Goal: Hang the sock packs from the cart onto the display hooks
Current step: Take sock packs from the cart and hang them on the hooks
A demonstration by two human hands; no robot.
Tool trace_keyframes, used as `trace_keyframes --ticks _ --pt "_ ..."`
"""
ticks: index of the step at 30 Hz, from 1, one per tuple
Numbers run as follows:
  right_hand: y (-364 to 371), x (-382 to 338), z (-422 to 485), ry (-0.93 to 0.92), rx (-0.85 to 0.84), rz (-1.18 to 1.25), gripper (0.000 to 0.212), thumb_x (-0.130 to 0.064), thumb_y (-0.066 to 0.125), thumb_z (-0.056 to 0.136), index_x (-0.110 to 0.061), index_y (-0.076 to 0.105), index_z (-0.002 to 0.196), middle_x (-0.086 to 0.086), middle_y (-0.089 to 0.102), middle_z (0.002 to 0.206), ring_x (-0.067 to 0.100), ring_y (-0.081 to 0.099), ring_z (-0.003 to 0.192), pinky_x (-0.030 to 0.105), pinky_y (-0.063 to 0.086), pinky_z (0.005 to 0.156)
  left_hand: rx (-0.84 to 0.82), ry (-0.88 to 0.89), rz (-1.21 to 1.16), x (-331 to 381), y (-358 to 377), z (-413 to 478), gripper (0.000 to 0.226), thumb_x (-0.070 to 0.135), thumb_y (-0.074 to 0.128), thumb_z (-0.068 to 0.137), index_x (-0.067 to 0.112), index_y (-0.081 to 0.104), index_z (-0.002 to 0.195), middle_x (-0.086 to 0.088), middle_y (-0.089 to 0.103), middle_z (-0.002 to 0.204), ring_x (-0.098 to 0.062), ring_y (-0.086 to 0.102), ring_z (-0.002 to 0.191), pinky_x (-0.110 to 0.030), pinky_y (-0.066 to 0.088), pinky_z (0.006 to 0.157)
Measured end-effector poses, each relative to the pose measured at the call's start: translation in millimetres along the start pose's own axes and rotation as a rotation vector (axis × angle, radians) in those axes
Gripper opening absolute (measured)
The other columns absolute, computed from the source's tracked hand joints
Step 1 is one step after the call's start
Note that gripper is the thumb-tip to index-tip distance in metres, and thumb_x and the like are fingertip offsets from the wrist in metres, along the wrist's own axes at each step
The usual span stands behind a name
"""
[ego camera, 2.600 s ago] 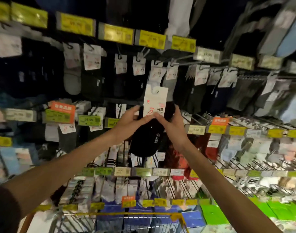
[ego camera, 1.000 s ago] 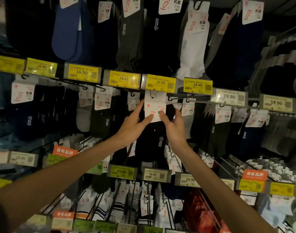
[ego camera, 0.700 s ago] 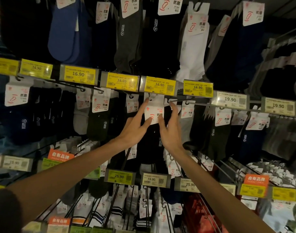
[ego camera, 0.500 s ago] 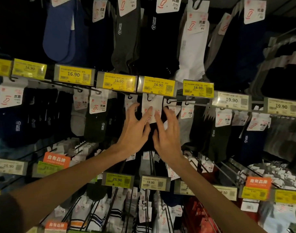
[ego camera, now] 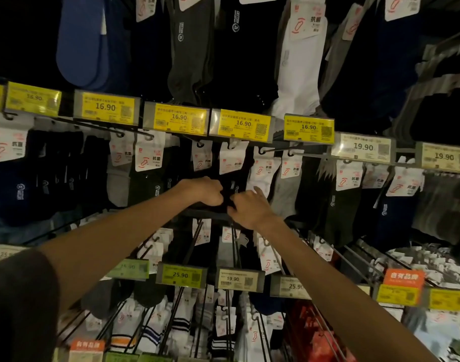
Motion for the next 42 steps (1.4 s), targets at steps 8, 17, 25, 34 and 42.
trace_keyframes --ticks 8,17,25,34,42 --pt "7 -5 -9 -0.099 0.726 0.057 0.047 -0.016 0.049 0.085 -0.004 0.054 0.130 0.019 0.051 0.126 0.034 0.046 0.118 0.043 0.039 0.100 0.520 0.163 -0.103 -3 13 -1 0.044 0.022 0.049 0.097 0.015 0.045 0.140 -0.015 0.056 0.127 -0.035 0.056 0.113 -0.039 0.049 0.084" --pt "10 6 51 -0.025 0.416 -0.028 0.067 -0.039 0.048 0.094 -0.009 0.029 0.151 0.022 0.020 0.158 0.042 0.018 0.146 0.056 0.022 0.116 0.528 0.206 -0.133 -17 9 43 0.075 0.011 0.053 0.088 0.015 0.019 0.156 -0.018 0.043 0.144 -0.037 0.047 0.128 -0.048 0.046 0.101" --pt "27 30 105 0.013 0.064 -0.036 0.080 -0.045 0.048 0.096 -0.022 0.001 0.157 0.011 -0.016 0.162 0.032 -0.014 0.149 0.056 0.005 0.119 0.189 0.034 -0.017 -27 -4 105 0.080 0.020 0.048 0.095 0.020 -0.001 0.157 -0.010 0.018 0.163 -0.033 0.025 0.146 -0.045 0.032 0.115" --pt "16 39 119 0.045 -0.200 -0.100 0.090 -0.041 0.052 0.097 -0.026 -0.017 0.154 0.006 -0.035 0.156 0.030 -0.025 0.146 0.051 -0.003 0.121 0.146 0.011 -0.006 -18 5 108 0.078 0.026 0.045 0.100 0.020 -0.008 0.157 -0.010 0.009 0.164 -0.029 0.013 0.150 -0.040 0.020 0.121" --pt "22 -3 7 -0.122 0.058 0.152 0.062 -0.031 0.054 0.094 -0.006 0.036 0.148 0.022 0.018 0.157 0.040 0.009 0.147 0.051 0.011 0.120 0.323 0.234 -0.207 -2 46 9 0.041 0.011 0.052 0.091 0.013 0.055 0.132 -0.015 0.066 0.109 -0.026 0.065 0.093 -0.043 0.057 0.083"
Point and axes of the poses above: each hand's wrist, its own z-axis towards the middle knuckle, its own y-axis out of the palm, x = y × z, the point moved 1 cm from there along z, towards the middle knuckle
